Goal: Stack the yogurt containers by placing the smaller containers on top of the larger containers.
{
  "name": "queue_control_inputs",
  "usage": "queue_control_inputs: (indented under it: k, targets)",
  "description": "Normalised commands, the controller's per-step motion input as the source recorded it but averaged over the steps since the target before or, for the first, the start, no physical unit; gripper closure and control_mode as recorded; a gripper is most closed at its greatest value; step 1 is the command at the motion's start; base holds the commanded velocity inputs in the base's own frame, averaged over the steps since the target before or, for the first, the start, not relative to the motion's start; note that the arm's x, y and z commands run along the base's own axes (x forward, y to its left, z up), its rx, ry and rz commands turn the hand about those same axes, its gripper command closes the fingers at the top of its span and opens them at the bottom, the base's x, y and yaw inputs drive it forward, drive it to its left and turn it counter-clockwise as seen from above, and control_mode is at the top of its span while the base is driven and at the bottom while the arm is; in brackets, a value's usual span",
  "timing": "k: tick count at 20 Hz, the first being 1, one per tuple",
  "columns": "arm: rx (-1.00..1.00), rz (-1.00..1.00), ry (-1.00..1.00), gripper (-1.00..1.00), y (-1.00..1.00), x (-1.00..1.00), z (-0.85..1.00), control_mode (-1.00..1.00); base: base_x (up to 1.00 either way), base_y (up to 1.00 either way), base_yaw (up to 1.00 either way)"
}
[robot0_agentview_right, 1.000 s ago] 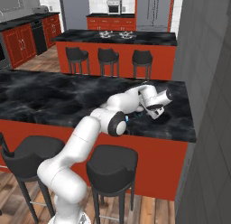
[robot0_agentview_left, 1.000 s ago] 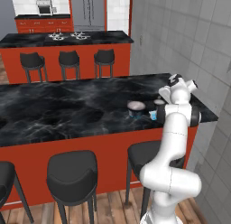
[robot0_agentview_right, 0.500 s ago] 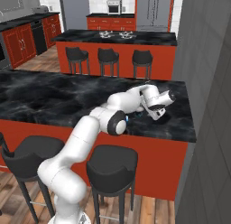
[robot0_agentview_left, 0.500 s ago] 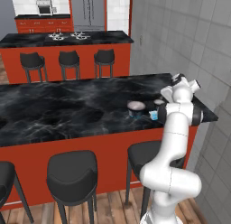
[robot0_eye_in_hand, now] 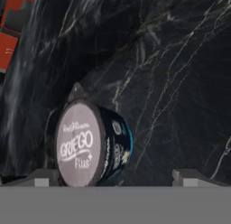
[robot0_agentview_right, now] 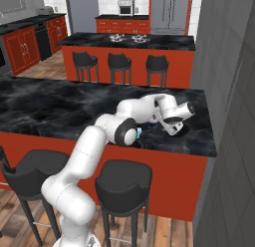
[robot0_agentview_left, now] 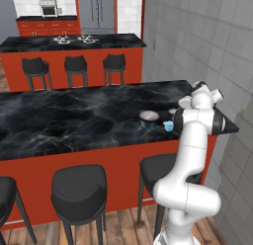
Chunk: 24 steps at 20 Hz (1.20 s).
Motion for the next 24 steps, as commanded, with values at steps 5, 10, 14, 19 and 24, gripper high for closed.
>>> queue_control_inputs:
  k: [5,10,14,19,24]
  targets:
    - [0.00,0.00,0.00,-1.00,0.23,0.03,-0.04,-1.00,0.00,0.00,0.00]
    - [0.00,0.00,0.00,-1.00,0.27,0.23,-0.10,-1.00,0.00,0.00,0.00]
    - [0.00,0.00,0.00,-1.00,0.11,0.36,-0.16,-1.00,0.00,0.00,0.00]
    - [0.00,0.00,-0.02,-1.00,0.00,0.49,-0.20,-1.00,0.00,0.00,0.00]
    - [0.00,0.00,-0.01,1.00,0.00,0.36,-0.14,-1.00,0.00,0.00,0.00]
